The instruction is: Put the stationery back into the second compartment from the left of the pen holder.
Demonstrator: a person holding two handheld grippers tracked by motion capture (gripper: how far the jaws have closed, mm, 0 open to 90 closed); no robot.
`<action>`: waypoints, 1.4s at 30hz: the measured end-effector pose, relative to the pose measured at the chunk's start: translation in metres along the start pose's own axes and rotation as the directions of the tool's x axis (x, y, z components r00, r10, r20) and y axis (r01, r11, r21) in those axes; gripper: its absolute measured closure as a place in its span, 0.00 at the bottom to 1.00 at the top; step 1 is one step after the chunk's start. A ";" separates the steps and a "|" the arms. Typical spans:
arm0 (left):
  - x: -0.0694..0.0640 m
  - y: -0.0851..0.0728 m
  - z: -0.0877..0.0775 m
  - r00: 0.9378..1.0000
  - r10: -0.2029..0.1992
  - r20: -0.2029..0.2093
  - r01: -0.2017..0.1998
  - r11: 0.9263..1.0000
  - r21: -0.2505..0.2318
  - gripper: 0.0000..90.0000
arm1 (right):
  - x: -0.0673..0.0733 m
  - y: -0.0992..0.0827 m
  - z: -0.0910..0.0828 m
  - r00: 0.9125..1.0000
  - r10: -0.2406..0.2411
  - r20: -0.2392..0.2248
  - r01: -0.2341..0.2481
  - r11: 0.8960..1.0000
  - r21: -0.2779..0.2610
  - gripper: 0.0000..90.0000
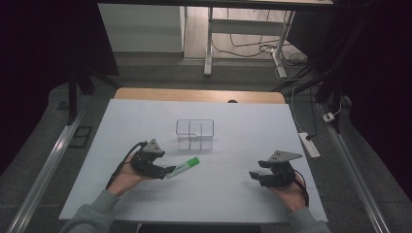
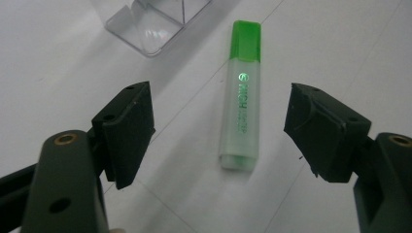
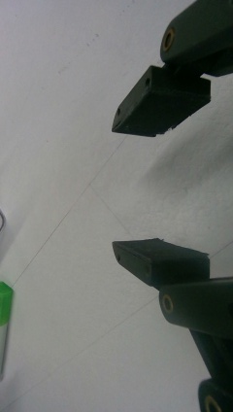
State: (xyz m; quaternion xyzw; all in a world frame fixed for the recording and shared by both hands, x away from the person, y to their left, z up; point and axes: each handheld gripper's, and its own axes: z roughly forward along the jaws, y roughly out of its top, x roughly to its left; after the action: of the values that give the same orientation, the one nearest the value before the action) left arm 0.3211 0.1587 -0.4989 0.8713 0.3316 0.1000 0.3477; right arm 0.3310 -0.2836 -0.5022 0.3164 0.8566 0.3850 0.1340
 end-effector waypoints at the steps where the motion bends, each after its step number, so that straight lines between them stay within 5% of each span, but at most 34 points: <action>1: 0.000 0.001 0.001 1.000 0.001 -0.001 -0.001 1.000 0.006 0.29 | 0.000 0.000 0.000 1.000 -0.001 0.000 0.001 1.000 0.001 0.43; 31: -0.014 0.049 0.046 0.997 0.068 0.040 -0.071 0.992 0.101 0.31 | 0.000 -0.001 0.003 1.000 0.001 0.003 -0.001 1.000 0.011 0.43; 42: -0.016 0.059 0.069 0.996 0.070 0.063 -0.080 0.981 0.179 0.31 | 0.001 -0.002 0.005 1.000 -0.005 0.002 0.005 1.000 0.020 0.43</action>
State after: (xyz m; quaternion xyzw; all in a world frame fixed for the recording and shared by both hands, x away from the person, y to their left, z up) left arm 0.3663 0.0794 -0.5092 0.9137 0.2962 0.0578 0.2721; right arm 0.3320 -0.2814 -0.5067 0.3162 0.8610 0.3757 0.1324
